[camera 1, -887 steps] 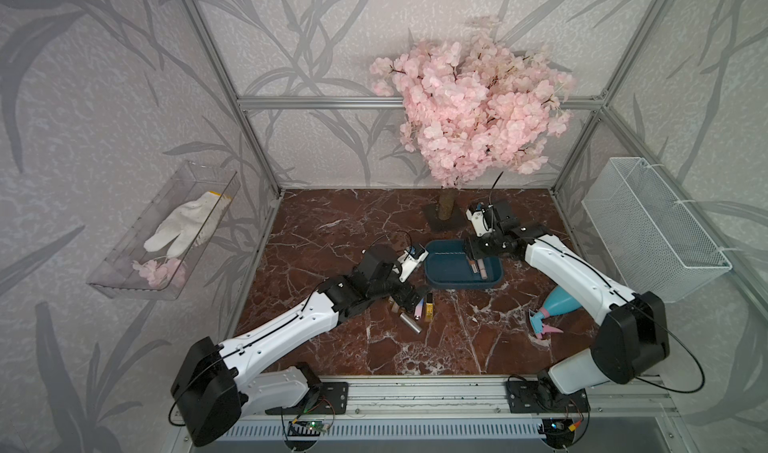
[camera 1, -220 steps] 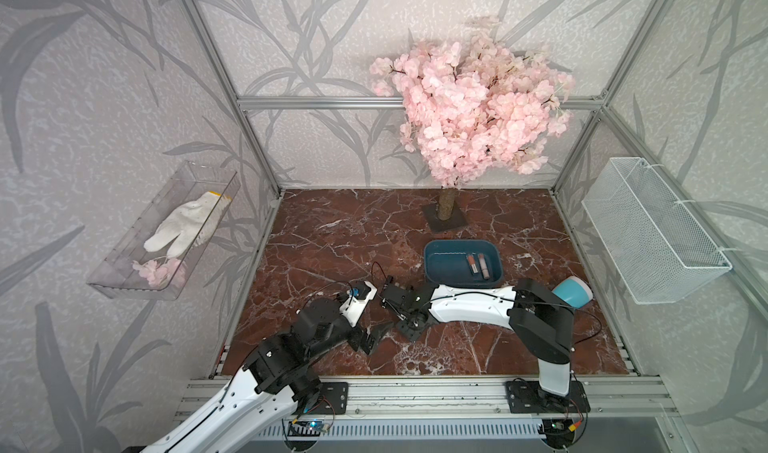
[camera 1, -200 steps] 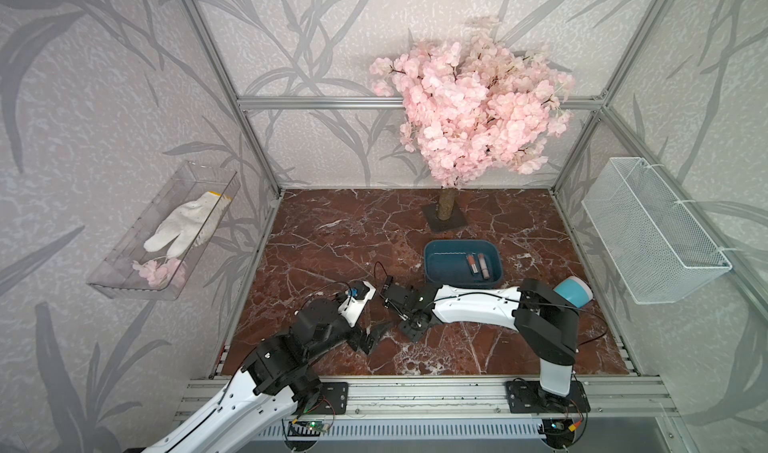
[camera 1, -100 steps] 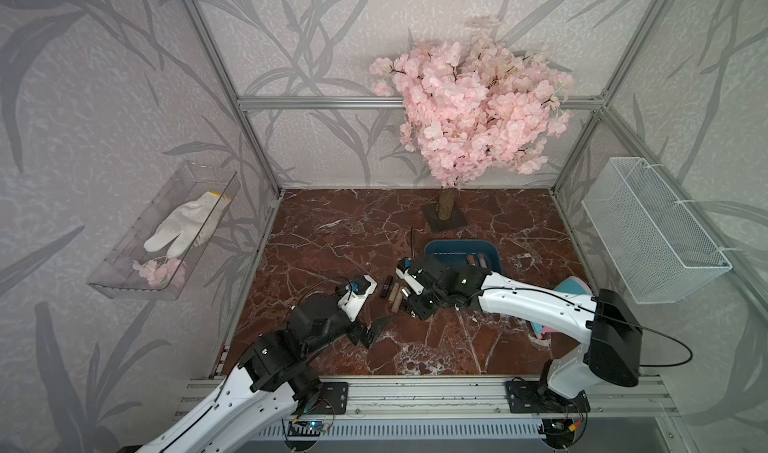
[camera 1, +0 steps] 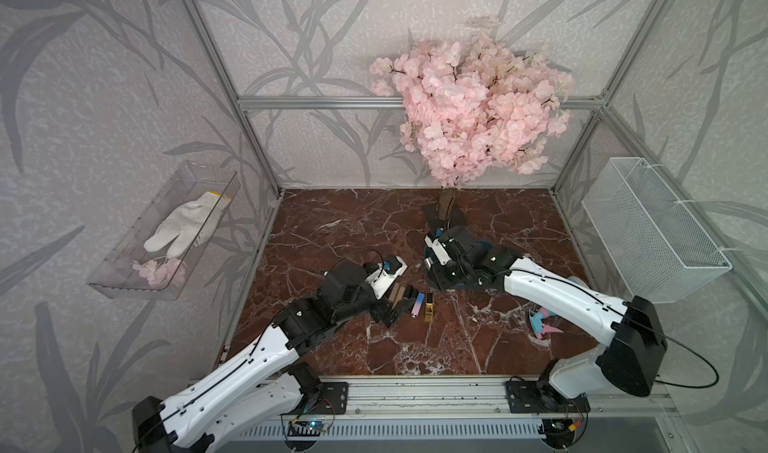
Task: Put the lipstick into the storage box
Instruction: Place the lipstick in the storage box.
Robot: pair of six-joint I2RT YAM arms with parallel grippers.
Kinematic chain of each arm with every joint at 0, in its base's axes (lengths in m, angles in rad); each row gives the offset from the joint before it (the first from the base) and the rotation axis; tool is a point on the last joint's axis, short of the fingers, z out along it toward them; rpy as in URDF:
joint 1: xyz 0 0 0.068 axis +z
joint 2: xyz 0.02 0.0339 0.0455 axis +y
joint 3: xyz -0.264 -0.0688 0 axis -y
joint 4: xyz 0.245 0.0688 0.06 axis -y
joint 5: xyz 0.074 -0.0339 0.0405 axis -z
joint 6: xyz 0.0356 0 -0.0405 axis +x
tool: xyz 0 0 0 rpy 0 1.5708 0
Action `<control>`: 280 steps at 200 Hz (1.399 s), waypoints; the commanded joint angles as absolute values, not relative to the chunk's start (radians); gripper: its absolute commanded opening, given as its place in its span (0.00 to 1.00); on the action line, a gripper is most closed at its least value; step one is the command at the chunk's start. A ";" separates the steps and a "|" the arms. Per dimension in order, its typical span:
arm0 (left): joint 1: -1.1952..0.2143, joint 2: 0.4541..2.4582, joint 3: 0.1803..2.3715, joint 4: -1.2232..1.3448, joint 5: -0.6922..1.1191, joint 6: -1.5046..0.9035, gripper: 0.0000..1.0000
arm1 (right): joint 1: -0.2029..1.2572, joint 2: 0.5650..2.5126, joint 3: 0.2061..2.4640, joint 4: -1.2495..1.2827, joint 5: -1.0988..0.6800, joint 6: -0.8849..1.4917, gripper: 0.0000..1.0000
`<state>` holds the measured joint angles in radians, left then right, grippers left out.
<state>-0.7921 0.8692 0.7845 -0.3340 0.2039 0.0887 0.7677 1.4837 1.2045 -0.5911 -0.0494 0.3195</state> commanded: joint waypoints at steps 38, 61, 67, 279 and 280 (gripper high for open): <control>-0.797 1.034 0.899 -0.272 0.230 0.153 1.00 | 0.649 1.497 1.276 -0.669 -0.043 0.298 0.23; -0.797 1.108 0.948 -0.273 0.230 0.159 1.00 | 0.598 1.529 1.292 -0.688 -0.042 0.288 0.23; -0.796 1.130 0.964 -0.278 0.232 0.159 1.00 | 0.587 1.537 1.295 -0.689 -0.038 0.284 0.23; -0.808 1.362 1.005 -0.229 0.327 0.152 1.00 | 0.435 1.917 1.367 -0.677 -0.005 0.226 0.23; -0.809 1.362 1.005 -0.229 0.328 0.152 1.00 | 0.434 1.917 1.367 -0.677 -0.005 0.226 0.23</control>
<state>-0.8040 1.3426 1.0183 -0.2512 0.2893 0.1394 0.4454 1.8984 1.3586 -0.6865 -0.0269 0.2234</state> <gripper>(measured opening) 0.999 0.274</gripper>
